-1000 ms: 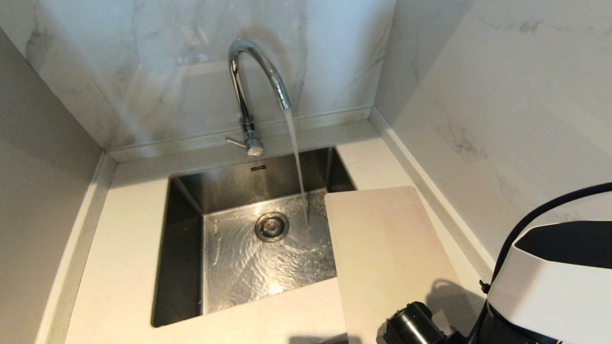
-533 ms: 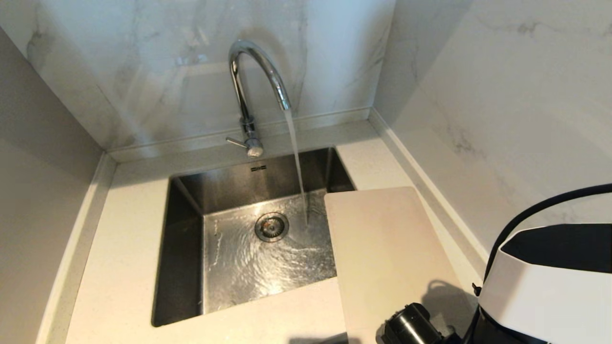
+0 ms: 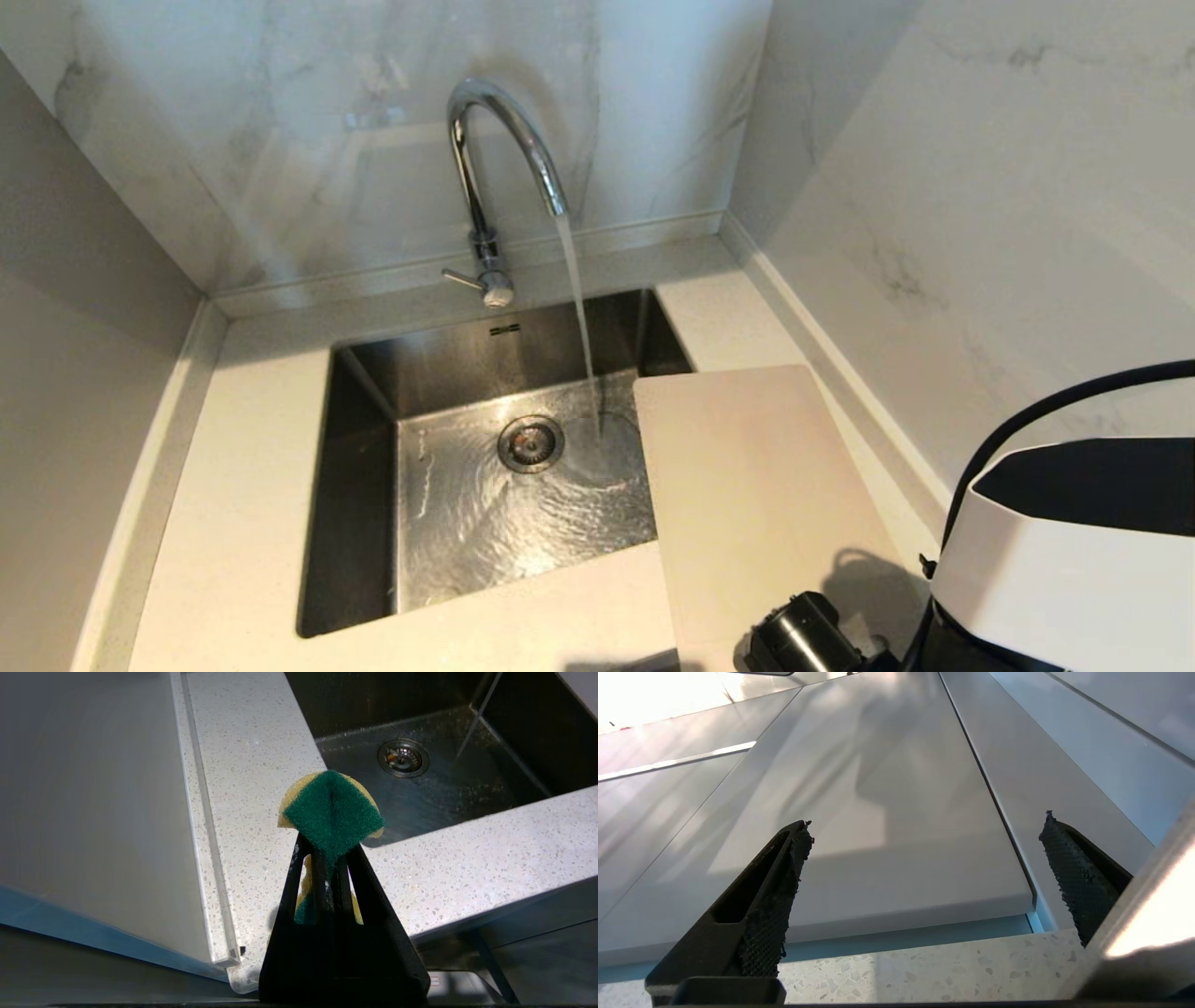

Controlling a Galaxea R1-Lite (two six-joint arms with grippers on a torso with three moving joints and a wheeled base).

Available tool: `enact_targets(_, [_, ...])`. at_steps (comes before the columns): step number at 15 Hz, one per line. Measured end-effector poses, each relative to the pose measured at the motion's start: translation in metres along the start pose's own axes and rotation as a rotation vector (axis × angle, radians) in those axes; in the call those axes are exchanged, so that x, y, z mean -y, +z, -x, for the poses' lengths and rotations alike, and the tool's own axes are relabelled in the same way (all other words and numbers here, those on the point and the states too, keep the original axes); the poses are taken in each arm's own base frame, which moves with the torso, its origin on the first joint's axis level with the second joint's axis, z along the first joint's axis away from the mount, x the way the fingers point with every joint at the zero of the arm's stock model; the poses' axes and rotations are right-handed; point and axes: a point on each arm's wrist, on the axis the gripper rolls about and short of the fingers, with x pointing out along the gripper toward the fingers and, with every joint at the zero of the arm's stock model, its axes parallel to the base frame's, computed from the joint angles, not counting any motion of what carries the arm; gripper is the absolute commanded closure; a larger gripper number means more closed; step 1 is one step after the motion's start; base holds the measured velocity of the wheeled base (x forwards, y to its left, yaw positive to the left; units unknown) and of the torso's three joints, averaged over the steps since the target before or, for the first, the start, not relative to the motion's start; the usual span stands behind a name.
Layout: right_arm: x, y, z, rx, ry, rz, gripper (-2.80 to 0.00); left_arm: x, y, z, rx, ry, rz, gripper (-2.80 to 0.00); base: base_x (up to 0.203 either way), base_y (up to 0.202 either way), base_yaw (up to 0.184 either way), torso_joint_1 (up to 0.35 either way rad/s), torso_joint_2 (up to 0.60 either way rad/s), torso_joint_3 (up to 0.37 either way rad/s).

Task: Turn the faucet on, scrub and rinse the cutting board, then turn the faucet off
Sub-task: Pick up the cutting board

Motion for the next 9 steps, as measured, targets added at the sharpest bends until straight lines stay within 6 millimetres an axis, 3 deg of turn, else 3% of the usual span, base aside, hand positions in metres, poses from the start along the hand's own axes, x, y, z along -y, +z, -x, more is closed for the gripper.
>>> enact_targets(9, [-0.0043, -0.0004, -0.0085, 0.025, -0.041, -0.028, -2.80, 0.0000, -0.0001, 0.0000, -0.001, 0.000, 0.000, 0.00, 0.000, 0.000, 0.000, 0.000, 0.00, 0.000])
